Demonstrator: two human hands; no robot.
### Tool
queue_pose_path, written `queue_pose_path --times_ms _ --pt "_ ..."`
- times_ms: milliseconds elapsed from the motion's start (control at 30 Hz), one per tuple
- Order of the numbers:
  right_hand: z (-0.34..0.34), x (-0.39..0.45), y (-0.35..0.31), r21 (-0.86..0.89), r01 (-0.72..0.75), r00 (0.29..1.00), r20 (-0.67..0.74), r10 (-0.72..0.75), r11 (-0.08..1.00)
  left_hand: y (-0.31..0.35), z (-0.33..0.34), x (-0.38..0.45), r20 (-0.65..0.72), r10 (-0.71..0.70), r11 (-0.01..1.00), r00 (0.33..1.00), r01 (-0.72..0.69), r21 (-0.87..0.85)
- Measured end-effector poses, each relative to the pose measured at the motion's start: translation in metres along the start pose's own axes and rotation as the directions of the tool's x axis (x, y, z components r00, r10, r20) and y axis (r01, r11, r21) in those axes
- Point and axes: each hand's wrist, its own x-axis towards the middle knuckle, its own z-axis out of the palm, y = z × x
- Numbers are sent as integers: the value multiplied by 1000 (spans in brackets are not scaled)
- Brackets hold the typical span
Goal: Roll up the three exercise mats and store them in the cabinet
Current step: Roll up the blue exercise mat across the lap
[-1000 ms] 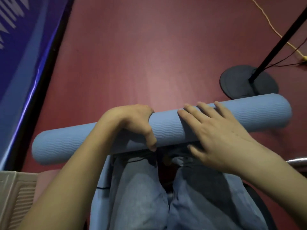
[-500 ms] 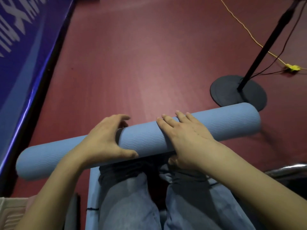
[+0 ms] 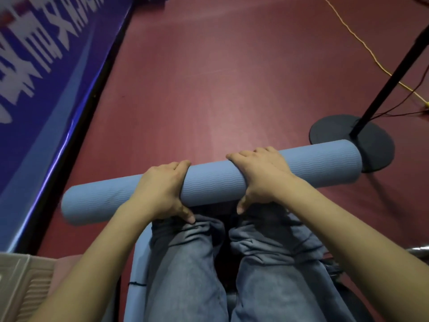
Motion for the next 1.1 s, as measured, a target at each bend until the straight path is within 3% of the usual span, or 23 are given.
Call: queue_pose_path --times_ms 367,667,800,900,1100 --pt "-31 -31 9 -5 89 996 -20 -90 996 0 -39 -18 38 86 996 996 -87 19" --pt "-27 -108 -14 57 179 966 178 -187 982 41 -31 -95 234 147 989 961 -135 -67" --pt "-18 -101 -11 119 152 959 223 -176 981 39 -16 -89 249 139 982 958 -101 -158" --pt "-20 -84 -3 241 165 944 242 -223 956 29 -5 -80 177 143 953 974 -87 -291" --pt "-22 -52 12 427 174 950 165 -265 887 12 -12 -58 122 213 862 969 -127 -491"
